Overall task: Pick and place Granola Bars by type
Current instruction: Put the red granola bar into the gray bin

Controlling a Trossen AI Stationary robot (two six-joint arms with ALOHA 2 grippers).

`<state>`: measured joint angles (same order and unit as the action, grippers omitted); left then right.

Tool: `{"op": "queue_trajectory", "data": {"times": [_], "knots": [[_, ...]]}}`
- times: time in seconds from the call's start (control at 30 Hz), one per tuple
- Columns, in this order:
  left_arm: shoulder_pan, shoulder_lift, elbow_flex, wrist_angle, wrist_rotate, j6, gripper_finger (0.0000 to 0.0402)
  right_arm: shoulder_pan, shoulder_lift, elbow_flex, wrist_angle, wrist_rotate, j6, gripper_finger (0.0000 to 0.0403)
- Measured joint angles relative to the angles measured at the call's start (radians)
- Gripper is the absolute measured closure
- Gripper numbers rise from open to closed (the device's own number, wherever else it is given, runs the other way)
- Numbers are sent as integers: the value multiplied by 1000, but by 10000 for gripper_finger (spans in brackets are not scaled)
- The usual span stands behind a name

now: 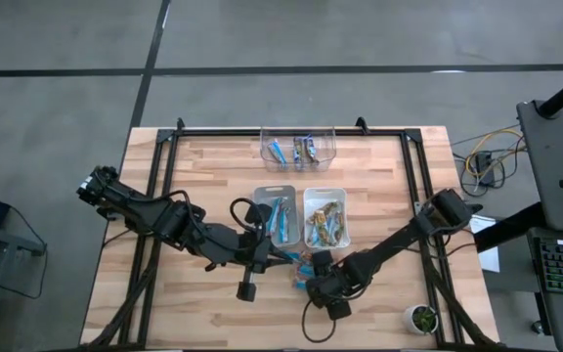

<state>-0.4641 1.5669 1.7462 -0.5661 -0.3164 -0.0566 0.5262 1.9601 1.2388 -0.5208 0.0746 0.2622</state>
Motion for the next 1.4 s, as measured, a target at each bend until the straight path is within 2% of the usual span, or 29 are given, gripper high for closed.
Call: {"op": "queue_trajectory", "data": {"times": [0.33,0.67,0.87,1.07,1.4], "knots": [[1,0,0,-4,0,-4,402,0,51,59,-41,-6,-2,195],[3,0,0,-4,0,-4,402,0,48,65,-56,2,15,298],[3,0,0,-4,0,-3,402,-1,46,65,-59,5,19,337],[3,0,0,-4,0,-3,402,-1,7,64,-72,4,35,351],[3,0,0,-4,0,-3,402,-2,-113,65,-82,6,154,349]]}}
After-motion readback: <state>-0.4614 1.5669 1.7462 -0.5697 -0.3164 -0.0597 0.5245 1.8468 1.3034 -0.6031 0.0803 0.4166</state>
